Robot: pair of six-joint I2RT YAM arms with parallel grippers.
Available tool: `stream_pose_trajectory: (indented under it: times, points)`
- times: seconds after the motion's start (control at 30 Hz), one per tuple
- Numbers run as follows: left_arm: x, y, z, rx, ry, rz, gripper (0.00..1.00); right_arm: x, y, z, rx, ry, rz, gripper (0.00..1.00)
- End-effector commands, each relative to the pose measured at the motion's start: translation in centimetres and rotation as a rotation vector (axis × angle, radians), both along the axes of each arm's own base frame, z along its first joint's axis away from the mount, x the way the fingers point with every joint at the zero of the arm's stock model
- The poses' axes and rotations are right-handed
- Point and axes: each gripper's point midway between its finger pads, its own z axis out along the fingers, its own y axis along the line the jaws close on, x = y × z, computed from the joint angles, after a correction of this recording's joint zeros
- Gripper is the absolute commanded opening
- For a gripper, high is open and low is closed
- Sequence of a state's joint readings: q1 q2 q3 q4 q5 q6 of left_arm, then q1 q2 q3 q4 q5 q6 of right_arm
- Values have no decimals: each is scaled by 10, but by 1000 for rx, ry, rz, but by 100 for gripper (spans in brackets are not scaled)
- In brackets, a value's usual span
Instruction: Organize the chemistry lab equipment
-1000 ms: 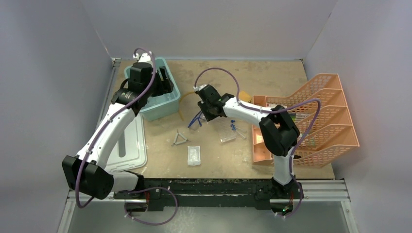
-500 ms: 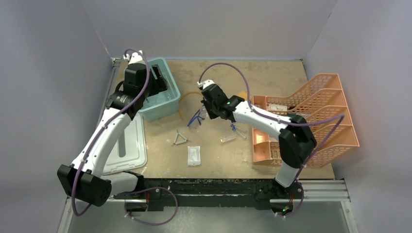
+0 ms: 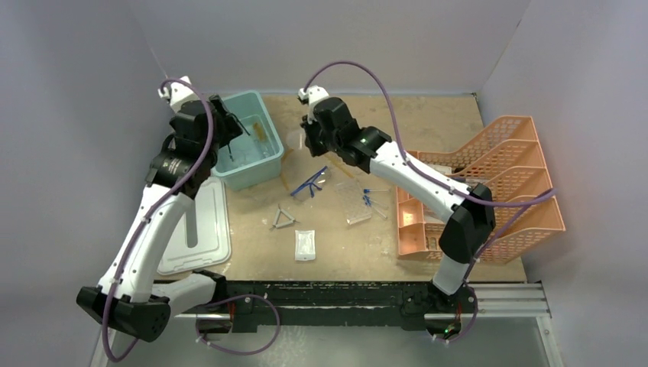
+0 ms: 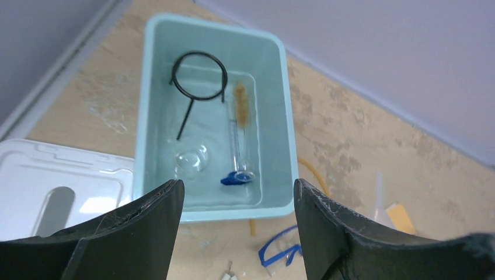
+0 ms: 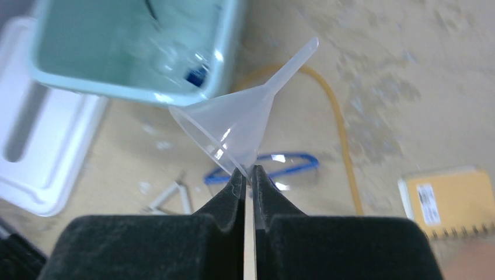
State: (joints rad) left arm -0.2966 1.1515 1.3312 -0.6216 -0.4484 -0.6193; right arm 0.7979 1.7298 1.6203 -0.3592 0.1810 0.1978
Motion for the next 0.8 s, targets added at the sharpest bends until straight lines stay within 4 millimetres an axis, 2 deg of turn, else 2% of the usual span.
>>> stream_pose_trajectory:
  times: [0.0,0.1,0.2,0.33,0.5,0.6,0.77]
  points:
    - [-30,39,75,-8,-199,163,68,-4,66,52,173,-72,211,0]
    - [-45,49,91,-7,-247,191,68,-12,107,56,230,-55,322,0]
    - [-55,55,98,-2,-263,208,68,-16,139,60,289,-42,404,0]
    - [-59,57,98,11,-250,210,68,-17,174,43,334,26,475,0]
    - [-55,54,88,15,-225,199,68,-15,205,17,378,100,528,0]
    - [-52,53,85,20,-214,195,68,-11,218,5,402,126,547,0]
    - [-54,62,78,35,-194,253,68,-3,234,-17,424,150,559,0]
